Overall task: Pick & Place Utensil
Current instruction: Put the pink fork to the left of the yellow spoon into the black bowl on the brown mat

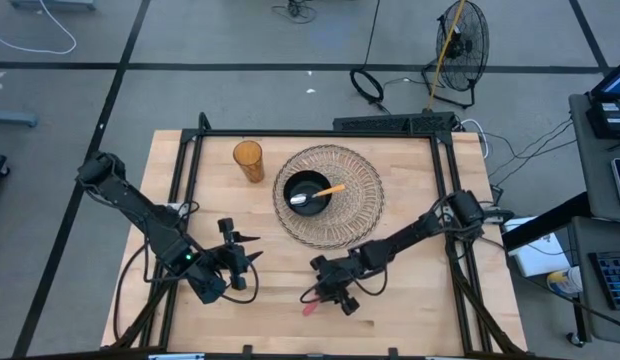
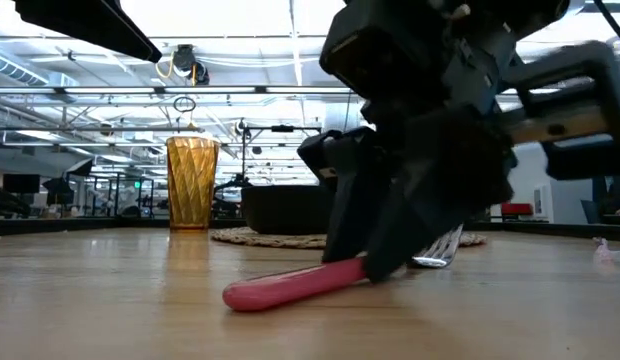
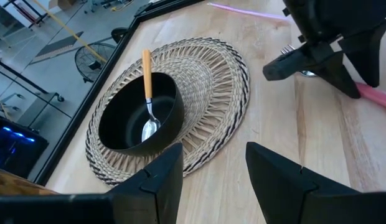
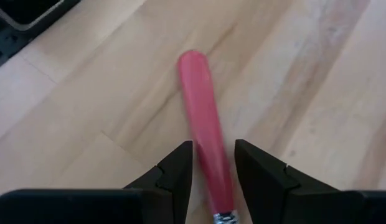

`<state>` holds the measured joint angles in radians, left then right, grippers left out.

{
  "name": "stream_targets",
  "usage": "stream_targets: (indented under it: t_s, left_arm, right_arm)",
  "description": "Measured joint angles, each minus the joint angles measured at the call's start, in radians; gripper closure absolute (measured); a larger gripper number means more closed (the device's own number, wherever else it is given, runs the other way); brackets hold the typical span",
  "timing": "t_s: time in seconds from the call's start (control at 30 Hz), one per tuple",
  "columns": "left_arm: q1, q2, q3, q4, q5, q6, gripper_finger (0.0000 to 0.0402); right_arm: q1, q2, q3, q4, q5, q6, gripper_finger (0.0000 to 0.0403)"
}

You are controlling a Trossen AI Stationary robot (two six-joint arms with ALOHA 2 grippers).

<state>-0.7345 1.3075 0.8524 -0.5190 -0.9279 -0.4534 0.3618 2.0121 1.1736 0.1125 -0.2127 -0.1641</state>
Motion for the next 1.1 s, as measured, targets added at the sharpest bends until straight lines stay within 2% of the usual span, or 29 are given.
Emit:
stream_targets:
  t_s: [0.33, 0.67, 0.9, 1.1]
  left_arm:
    - [0.0, 0.0, 0.0, 0.0, 0.0, -0.009, 0.022]
    - [0.0, 0.0, 0.0, 0.0, 0.0, -0.009, 0.022]
    - [0.0, 0.0, 0.0, 0.0, 0.0, -0.008, 0.022]
    - [0.0, 0.0, 0.0, 0.0, 0.0, -0.008, 0.022]
  right_arm:
    - [-0.024, -0.001, 0.001, -0.039, 0.003, 0.055, 0.0292]
    - [-0.025, -0.003, 0.003, -0.105, 0.009, 0.078, 0.0355]
    - [-0.025, -0.003, 0.003, -0.113, 0.008, 0.095, 0.034]
    - [-0.025, -0.003, 0.002, -0.097, 0.006, 0.093, 0.0352]
